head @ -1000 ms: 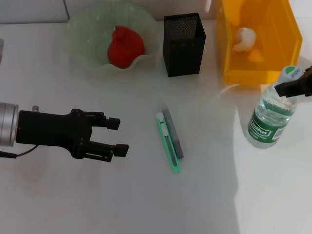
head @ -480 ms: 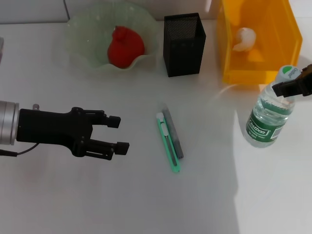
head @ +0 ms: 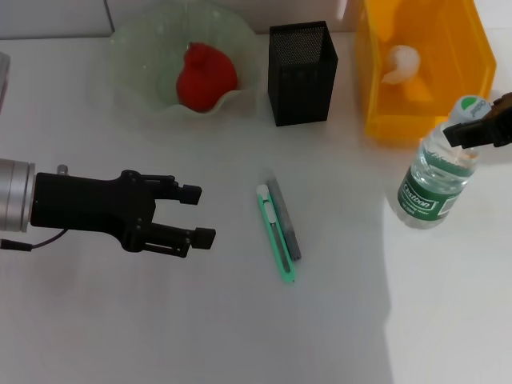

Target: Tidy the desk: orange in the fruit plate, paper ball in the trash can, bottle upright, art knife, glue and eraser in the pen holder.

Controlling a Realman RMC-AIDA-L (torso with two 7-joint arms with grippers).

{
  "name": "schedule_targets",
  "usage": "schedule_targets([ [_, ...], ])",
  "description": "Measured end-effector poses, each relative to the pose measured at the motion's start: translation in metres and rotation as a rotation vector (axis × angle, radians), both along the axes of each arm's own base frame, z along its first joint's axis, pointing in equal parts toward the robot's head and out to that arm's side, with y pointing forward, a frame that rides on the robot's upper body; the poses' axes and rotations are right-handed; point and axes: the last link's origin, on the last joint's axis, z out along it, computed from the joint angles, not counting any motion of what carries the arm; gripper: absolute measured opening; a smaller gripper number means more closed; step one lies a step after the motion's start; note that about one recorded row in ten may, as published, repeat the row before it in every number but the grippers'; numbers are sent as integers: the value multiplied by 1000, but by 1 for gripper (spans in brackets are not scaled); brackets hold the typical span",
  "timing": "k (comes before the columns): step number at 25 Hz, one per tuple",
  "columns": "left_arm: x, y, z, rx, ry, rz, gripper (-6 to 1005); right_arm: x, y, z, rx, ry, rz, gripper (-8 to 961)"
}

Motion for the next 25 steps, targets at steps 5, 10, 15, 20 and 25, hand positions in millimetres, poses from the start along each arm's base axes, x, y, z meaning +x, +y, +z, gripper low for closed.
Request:
schedule_targets([
  [5,0,0,1,2,0,2,841,-8,5,-3,4,21,32,463],
  [10,-4,-1,6,9,0,8,841,-13,10,-6,5,46,54,464],
  [15,-8,-1,12,24,-1,18,841,-24,23,-12,5,101,85,466],
  [20,-11,2,20,50,-5,29,841,-40,41,-22,-8,170,122,467],
  [25,-17,0,26,66,-8,47,841,-51,62,-37,-13,202,152,468],
])
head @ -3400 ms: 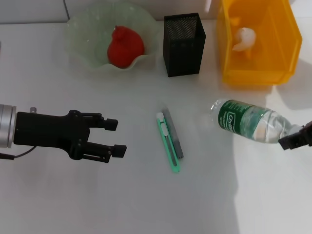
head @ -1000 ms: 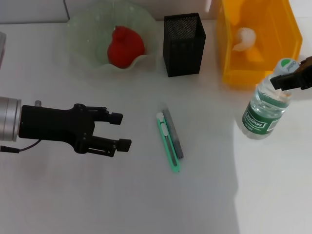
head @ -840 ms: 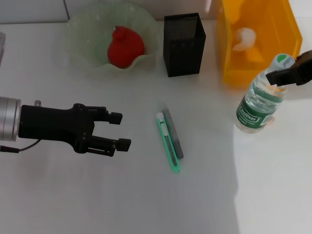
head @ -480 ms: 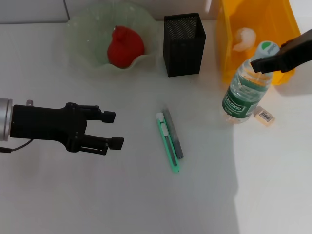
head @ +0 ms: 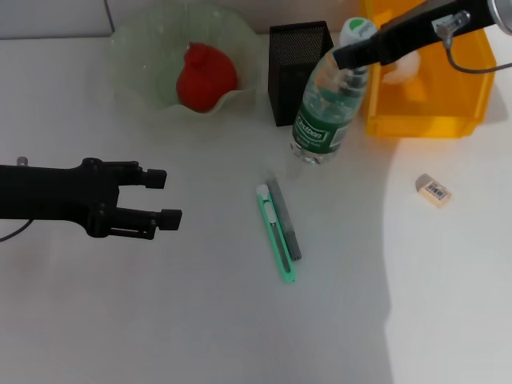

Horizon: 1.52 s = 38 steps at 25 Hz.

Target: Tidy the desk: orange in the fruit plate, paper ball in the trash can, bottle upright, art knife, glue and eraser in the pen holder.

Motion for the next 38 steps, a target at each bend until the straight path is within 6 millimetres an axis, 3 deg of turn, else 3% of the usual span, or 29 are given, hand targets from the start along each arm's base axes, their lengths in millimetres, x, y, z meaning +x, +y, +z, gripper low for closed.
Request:
schedule_targets([
  [6,-7,-5,2,18,-8,18,840,-16,23,-22,-7,48,52,470],
  [16,-14,-12,4,24,-17,44,840,-27,41,-53,-92,104,115,473],
  [30,-19,-15,14,14,-14,56,840,-52,46,-72,-129,154,238,477],
  [38,-22,-20,17,7,-20,63,840,-57,43,-97,-167,113,287,479],
])
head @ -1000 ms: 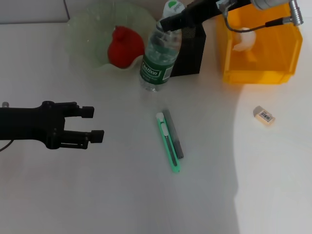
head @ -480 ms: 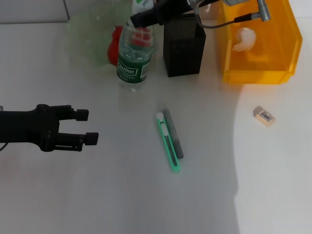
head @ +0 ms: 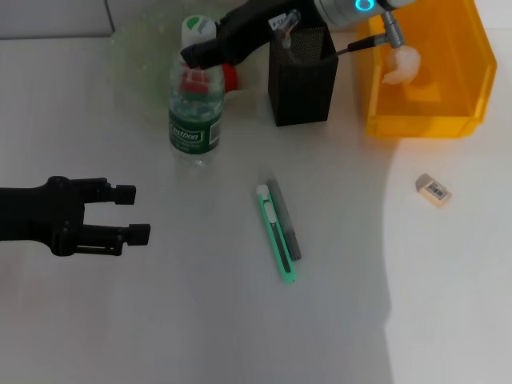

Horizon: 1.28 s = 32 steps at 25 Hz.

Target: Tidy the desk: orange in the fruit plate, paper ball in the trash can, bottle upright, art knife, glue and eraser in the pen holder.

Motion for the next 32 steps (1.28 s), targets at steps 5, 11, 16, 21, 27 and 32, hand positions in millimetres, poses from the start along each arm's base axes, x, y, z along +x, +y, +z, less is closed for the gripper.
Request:
schedule_targets([
  [5,0,-3,-1,-13,-8,7,840,2,-2,-20,9,-54,32,480],
  [11,0,-6,-3,-24,-16,12,840,4,-2,-31,3,-91,53,482],
  [16,0,-7,-4,-27,-20,12,840,4,-1,-36,5,-108,73,483],
  [21,0,-7,-5,-27,-20,11,840,4,-1,-37,5,-114,87,485],
  [27,0,-7,-5,-26,-19,11,840,2,-3,-38,-1,-107,93,487],
  [32,0,-7,-5,-27,-20,11,840,-1,-7,-35,-11,-96,107,488],
])
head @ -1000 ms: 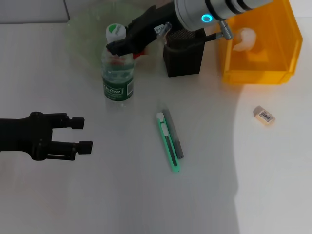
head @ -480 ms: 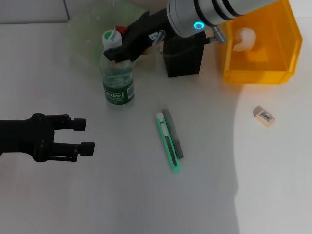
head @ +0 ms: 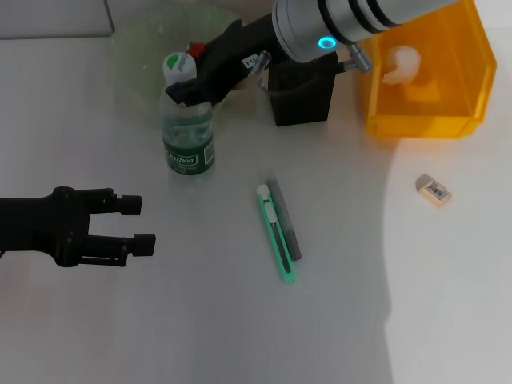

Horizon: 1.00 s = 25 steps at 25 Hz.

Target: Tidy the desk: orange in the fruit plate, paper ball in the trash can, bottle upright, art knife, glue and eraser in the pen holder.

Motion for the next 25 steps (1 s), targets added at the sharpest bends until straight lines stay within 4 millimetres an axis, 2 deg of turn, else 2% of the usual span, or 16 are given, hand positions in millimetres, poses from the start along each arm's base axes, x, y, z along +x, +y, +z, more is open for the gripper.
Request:
schedule_targets([
  [11,-2,-2,0,-7,-5,15,841,-2,-12,19,-10,40,13,491],
  [17,-2,-3,2,-10,-3,18,841,-1,-15,24,-5,63,13,555],
  [20,-3,-3,3,-10,-6,20,841,-2,-24,38,7,111,23,554],
  [21,0,-4,6,-27,-15,28,841,-1,-31,55,25,151,33,553],
  [22,0,-4,6,-28,-15,28,841,-1,-31,55,25,151,33,553],
  [25,8,-1,9,-52,-12,28,841,11,-50,82,36,195,35,552],
])
